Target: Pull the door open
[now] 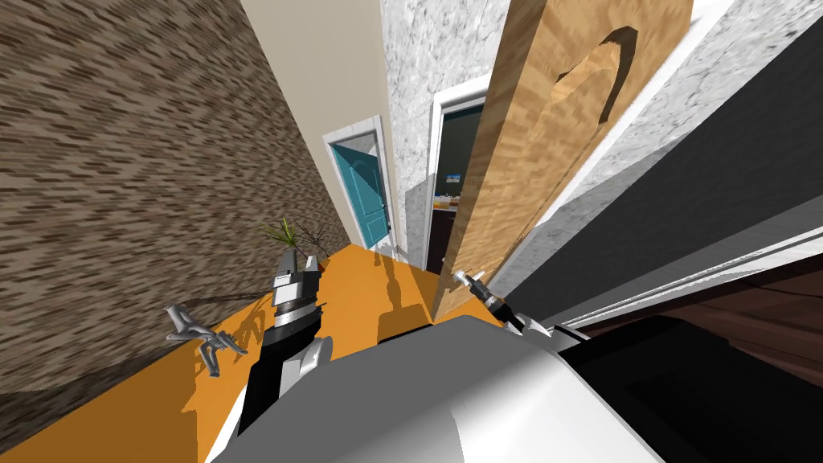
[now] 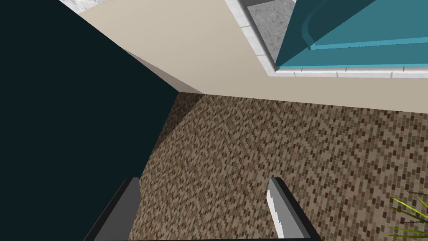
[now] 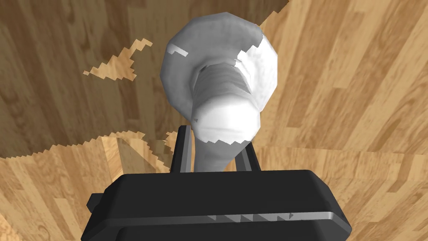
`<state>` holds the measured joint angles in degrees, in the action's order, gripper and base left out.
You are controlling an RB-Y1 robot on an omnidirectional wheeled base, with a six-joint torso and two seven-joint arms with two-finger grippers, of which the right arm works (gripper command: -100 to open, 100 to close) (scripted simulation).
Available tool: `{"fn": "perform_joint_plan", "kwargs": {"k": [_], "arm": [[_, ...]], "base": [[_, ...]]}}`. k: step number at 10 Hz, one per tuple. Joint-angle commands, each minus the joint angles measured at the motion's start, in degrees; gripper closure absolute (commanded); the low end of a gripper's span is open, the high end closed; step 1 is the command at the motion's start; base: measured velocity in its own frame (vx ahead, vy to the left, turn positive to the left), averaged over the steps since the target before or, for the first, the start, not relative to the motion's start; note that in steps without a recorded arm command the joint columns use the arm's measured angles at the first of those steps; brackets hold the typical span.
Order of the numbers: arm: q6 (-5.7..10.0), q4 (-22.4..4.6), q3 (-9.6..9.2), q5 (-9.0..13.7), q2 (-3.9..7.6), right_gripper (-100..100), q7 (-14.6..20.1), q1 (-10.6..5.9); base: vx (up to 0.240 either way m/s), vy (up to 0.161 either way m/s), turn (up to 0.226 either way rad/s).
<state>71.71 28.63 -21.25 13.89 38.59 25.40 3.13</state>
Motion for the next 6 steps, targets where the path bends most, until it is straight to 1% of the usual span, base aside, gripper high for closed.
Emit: {"fn": "perform_joint_plan", "kwargs": {"k": [1,2,3,5,6], "arm": [[0.90,0.01,0.00,0.28,0.54,100,0.03,0.59],[0.37,0.21,-0.10,0.11,0.19,100,0.02,0.46],[-0.89,0.39,0.42,-0.13,-0.54,100,-0.49,-0.08],[-2.37,0.58,1.15,-0.37,-1.30,100,-1.10,-0.88],[-3.31,0.71,1.62,-0.53,-1.79,100,-1.49,-1.39]], "base": [[-0.210,-0.100,0.164],[-0.095,-0.045,0.041],[-0.139,-0.052,0.107],[-0.191,-0.083,0.167],[-0.205,-0.077,0.125]]}}
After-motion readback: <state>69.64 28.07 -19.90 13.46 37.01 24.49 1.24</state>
